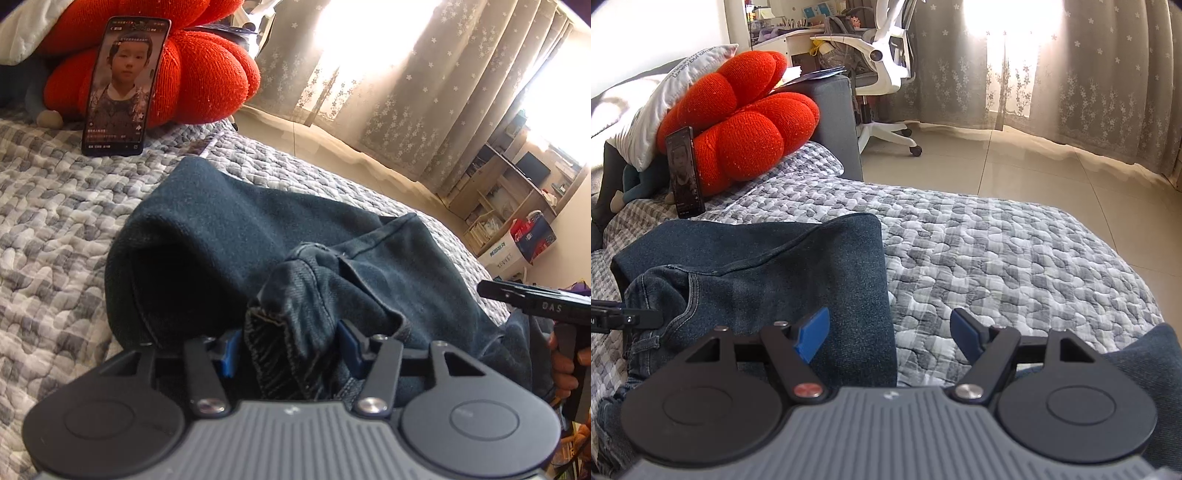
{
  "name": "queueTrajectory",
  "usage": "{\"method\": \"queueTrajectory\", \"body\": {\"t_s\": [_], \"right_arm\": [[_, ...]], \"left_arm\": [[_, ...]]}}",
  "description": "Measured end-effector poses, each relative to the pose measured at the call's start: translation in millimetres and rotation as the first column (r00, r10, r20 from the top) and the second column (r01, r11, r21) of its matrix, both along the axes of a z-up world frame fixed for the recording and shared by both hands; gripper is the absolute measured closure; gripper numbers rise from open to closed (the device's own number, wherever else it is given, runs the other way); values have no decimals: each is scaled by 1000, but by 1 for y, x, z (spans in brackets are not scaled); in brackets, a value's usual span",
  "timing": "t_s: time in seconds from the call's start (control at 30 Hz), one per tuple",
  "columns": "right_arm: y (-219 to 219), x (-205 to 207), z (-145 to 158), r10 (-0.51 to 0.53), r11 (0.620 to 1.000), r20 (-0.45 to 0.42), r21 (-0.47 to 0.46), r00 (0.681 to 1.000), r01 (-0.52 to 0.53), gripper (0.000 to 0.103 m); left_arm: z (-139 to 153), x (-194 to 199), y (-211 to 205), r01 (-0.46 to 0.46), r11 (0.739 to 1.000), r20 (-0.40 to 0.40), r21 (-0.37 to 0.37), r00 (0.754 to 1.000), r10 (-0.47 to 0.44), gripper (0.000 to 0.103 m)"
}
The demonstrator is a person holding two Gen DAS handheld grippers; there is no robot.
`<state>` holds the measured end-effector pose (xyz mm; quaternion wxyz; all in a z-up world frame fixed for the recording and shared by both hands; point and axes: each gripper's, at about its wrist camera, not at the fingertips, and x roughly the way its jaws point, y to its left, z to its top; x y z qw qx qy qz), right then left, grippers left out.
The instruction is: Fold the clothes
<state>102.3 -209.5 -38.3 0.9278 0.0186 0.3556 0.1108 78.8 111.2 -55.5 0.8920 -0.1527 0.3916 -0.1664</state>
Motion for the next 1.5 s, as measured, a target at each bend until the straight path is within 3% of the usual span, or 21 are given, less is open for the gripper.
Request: {"method": "queueTrajectory", "body": {"t_s": [0.17,0.2,0.23,0.27,0.37,0.57,0.77,0.9,1.07,1.13,1.23,1.33,1.4,1.5], "right_arm": [[5,18,-17,-25,999,-70,45,997,28,31],[5,19,-19,-25,998,-74,54,997,29,38],[5,19,-19,-13,997,-82,80,997,19,63],[4,19,-18,3,992,-93,126,996,9,73],[10,10,-5,0,989,-62,148,998,9,85],[32,-20,26,81,973,42,214,996,-88,87],[65,-40,39,220,946,90,221,971,-235,87],[87,-47,34,310,930,76,183,948,-319,87],[122,-61,13,429,901,18,60,903,-429,87],[133,-66,4,456,890,2,-6,890,-456,87],[136,-68,-1,461,887,-5,-35,888,-461,87],[132,-66,-1,456,890,-11,-14,890,-456,87],[131,-65,-1,454,891,-12,-9,891,-454,87],[134,-66,-2,452,892,-4,-28,892,-452,86]], "left_arm": [[7,-5,5,-8,1000,3,-5,1000,8,52],[10,-7,6,-6,1000,10,-4,1000,6,52],[13,-9,8,-7,1000,18,-4,1000,7,52],[15,-10,10,-8,1000,24,-10,1000,9,52],[22,-13,16,-13,999,42,-40,999,15,50],[33,-20,26,-15,991,81,-134,996,26,36],[43,-28,21,16,982,151,-189,989,13,24],[45,-30,18,26,980,176,-199,984,9,23],[42,-25,15,7,981,182,-192,983,28,23],[40,-21,11,-5,985,182,-174,983,37,23],[37,-15,4,-23,989,183,-148,982,50,23],[32,-7,-4,-50,992,187,-117,980,72,33],[29,-2,-9,-61,993,201,-102,976,80,62],[29,-2,-14,-45,994,227,-101,972,67,81]]}}
